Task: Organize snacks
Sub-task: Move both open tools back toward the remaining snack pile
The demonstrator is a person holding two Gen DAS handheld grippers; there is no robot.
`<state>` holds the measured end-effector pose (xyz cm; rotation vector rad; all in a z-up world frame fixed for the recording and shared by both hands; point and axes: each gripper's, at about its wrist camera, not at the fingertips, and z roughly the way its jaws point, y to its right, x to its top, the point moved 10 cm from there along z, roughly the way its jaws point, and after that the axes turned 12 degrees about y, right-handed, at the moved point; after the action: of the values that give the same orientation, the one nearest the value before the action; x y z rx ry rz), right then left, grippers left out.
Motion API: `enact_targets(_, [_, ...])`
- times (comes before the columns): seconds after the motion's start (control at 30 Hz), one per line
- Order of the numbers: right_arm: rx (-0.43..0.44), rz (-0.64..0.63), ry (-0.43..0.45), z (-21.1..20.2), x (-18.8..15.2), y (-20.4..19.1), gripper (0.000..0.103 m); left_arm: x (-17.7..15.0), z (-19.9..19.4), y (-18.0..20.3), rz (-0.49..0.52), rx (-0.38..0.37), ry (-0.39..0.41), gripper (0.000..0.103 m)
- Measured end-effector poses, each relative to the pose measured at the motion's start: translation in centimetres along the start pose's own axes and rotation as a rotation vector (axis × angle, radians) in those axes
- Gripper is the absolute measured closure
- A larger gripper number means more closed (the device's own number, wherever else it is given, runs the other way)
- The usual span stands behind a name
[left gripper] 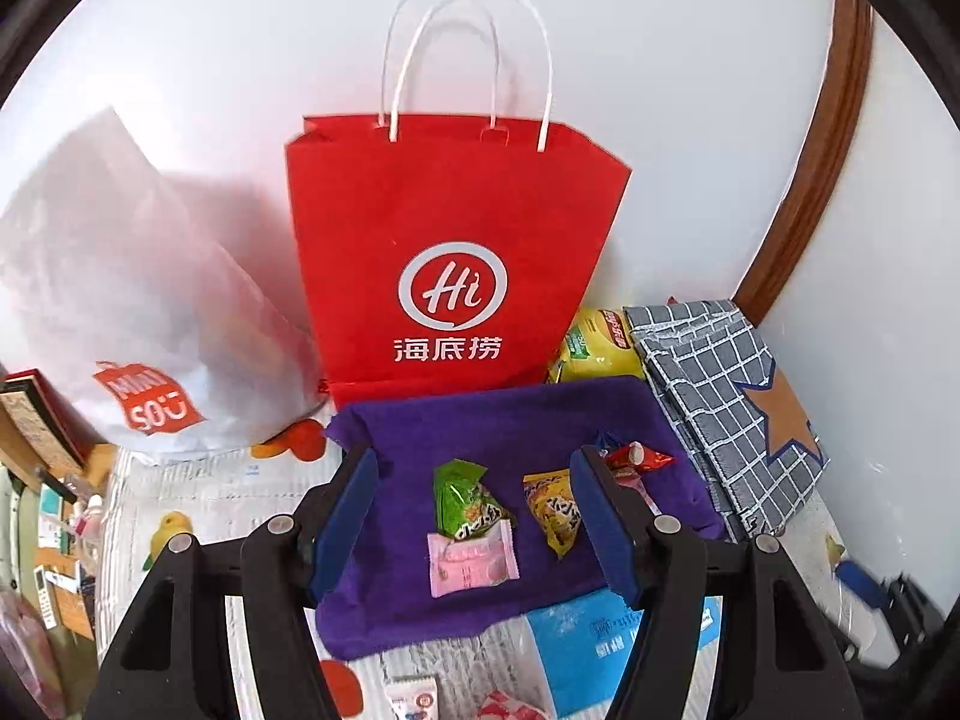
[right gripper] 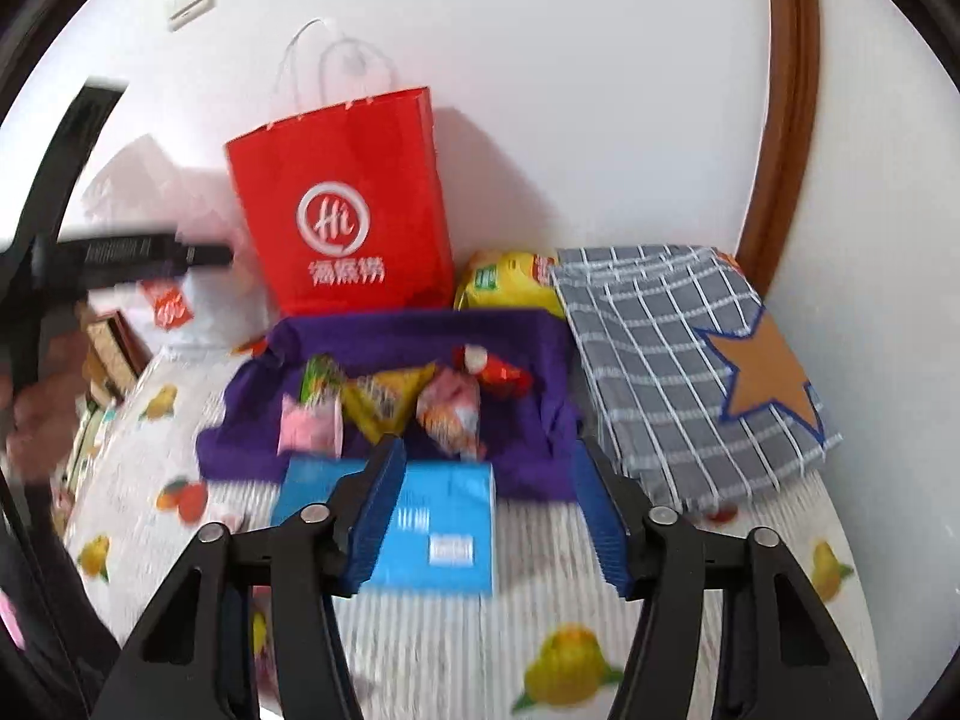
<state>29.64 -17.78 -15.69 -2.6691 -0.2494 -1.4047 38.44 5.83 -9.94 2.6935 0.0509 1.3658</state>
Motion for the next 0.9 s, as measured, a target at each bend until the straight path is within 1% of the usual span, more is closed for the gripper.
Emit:
enact_targets(0.03, [-0.003, -0.003, -0.002, -0.5, -0.7, 0.0, 0.049, -0.4, -0.4, 0.1, -0.005, -0.007, -0.006, 0.038])
enact_targets(0.1, [0.001, -0.015, -0.005, -1.5, -2.1, -0.3, 0.05, -1.9, -1.0, 0.3, -0.018, -0.023, -0.052, 0.039])
enact_targets(0.13, [0.007, -0.014, -0.004, -1.7, -2.6, -0.5, 0.053, -2.8, -1.5, 0.1, -0.049, -0.014, -0.069, 0.04])
enact_targets(0.17, [0.015, -0.011, -0.008, -1.7, -3.2, -0.7, 0.054, -3.2, -1.8, -0.1, -0.061, -0.009, -0.069, 0.04])
enact_targets(0.23, [0.03, -0.01, -0.034, -1.8, -4.8, -1.2, 0.059, -4.9, -3.0, -0.2, -0.049, 0.001, -0.072, 0.04])
enact_targets(0.27, [0.031, -0.015, -0.044, -1.8, -5.4, -1.6, 0.059, -5.6, -3.6, -0.5, -0.049, 0.007, -0.074, 0.04])
enact_targets(0.33, [0.039, -0.041, -0.051, -1.9, -6.5, -2.5, 0.059, -7.0, -4.3, -0.9, -0.059, 0.021, -0.085, 0.04])
enact_targets(0.43, [0.078, -0.07, -0.066, -1.9, -8.0, -4.4, 0.059, -9.5, -5.5, -1.8, -0.072, 0.029, -0.098, 0.04])
enact_targets(0.6, [0.159, -0.088, -0.107, -1.2, -10.6, -7.6, 0.058, -13.4, -7.7, -4.4, -0.055, 0.095, -0.106, 0.039])
enact_targets(0.7, [0.208, -0.095, -0.132, -0.5, -12.1, -9.2, 0.058, -15.3, -8.3, -5.7, -0.089, 0.1, -0.12, 0.039])
enact_targets(0.9, [0.237, -0.119, -0.185, 1.6, -14.3, -11.4, 0.058, -18.1, -8.8, -7.7, -0.133, 0.109, -0.145, 0.039])
